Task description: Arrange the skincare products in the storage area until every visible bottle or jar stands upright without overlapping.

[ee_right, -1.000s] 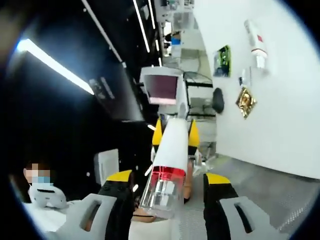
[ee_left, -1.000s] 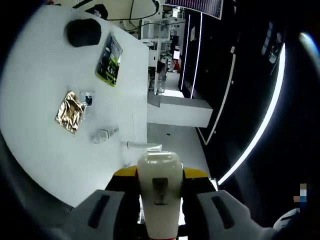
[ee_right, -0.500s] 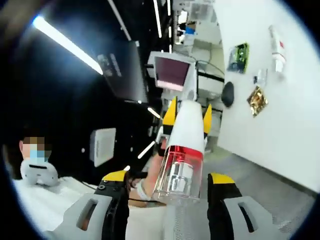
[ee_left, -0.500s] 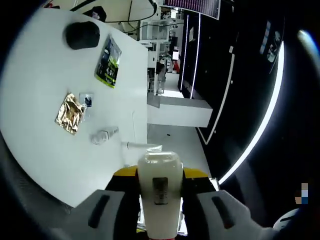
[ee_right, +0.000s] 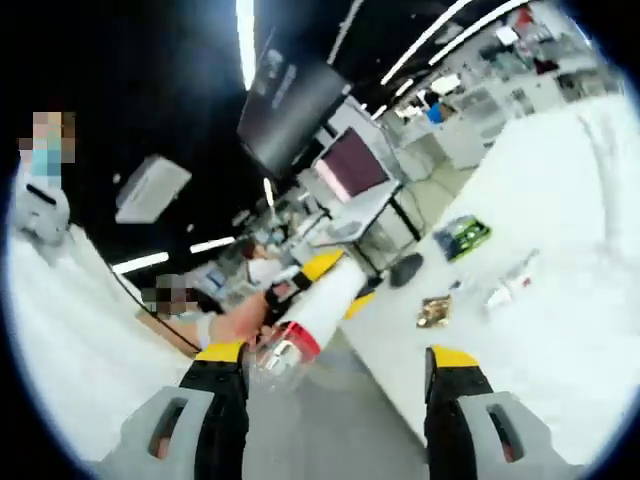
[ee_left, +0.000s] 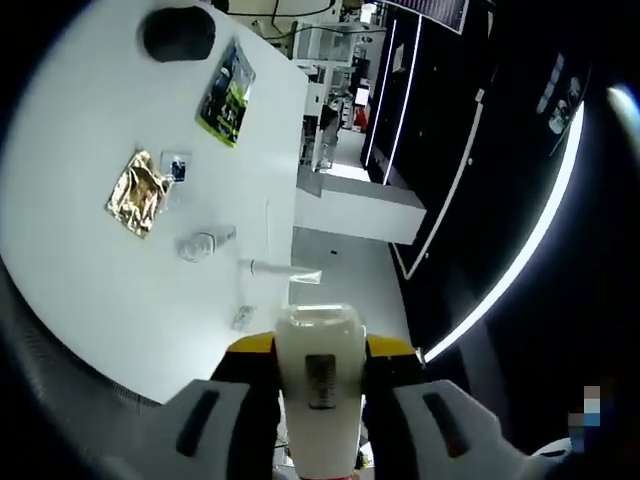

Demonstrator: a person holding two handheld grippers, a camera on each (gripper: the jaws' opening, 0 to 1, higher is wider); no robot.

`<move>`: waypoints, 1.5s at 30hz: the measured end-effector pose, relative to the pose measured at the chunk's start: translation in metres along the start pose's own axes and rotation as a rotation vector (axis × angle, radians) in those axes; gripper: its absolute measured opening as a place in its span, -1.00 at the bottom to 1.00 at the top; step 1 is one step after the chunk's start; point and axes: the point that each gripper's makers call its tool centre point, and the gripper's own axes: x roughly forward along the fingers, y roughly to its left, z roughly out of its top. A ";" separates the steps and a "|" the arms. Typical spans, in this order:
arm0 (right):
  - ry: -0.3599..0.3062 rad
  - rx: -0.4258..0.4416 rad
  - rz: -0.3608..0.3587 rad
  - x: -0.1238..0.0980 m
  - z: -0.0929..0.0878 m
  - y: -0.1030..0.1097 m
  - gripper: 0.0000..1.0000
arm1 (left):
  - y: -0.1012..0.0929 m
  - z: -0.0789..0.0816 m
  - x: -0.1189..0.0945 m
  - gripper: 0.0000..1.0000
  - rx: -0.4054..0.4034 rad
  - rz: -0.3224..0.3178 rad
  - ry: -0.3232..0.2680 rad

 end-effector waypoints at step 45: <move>0.227 -1.871 0.086 0.054 -0.029 0.103 -0.35 | -0.010 -0.119 0.009 -0.49 -0.219 -0.003 0.535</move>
